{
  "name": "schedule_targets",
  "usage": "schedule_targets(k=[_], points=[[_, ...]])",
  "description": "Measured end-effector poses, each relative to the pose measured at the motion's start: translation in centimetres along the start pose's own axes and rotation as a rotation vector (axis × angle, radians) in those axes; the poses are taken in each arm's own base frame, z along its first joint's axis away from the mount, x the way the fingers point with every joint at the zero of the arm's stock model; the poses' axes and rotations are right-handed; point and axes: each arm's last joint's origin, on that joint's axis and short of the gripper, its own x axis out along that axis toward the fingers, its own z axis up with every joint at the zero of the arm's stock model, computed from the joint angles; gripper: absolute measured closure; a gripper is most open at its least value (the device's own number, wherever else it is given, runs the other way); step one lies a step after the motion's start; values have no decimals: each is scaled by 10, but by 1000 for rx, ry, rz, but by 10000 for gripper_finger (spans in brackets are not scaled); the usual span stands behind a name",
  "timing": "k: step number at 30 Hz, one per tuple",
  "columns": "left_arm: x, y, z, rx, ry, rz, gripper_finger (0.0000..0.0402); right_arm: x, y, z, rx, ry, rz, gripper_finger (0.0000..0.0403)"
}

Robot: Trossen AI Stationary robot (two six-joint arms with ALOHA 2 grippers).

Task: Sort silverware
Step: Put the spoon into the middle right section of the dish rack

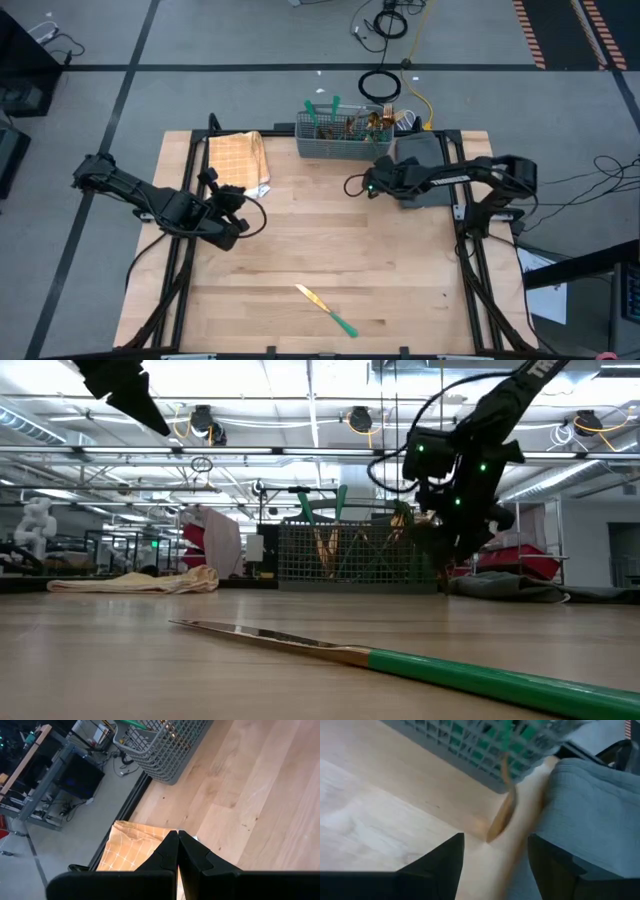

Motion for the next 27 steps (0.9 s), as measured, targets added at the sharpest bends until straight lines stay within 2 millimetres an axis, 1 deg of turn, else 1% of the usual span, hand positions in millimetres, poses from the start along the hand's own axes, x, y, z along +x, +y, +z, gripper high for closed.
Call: schedule_targets(k=[4,6,8,9,11,12,15,18,20,23,27], points=[[0,-1,1,-4,-6,-4,393,17,8,-3,-2,8,-11,211],[0,-1,1,-3,-6,-4,393,27,13,-6,-10,9,-18,231],[0,-1,1,-3,-6,-4,393,34,16,-9,-16,21,-30,270],[0,-1,1,-3,-6,-4,393,37,17,-11,-20,28,-35,297],[0,-1,1,-3,-5,-4,393,40,18,-15,-38,40,-42,363],[0,-1,1,-3,-5,-5,393,40,20,-15,-45,38,-40,382],[0,-1,1,-2,-3,-7,393,37,23,-18,-64,36,-33,397],[0,-1,1,-2,-3,-7,393,29,25,-21,-81,37,-12,401],[0,-1,1,-2,-3,-7,393,20,25,-22,-96,35,2,402],[0,-1,1,-2,-2,-7,393,1,23,-23,-98,41,32,403],[0,-1,1,-2,-2,-8,393,-31,18,-24,-114,44,57,403]])
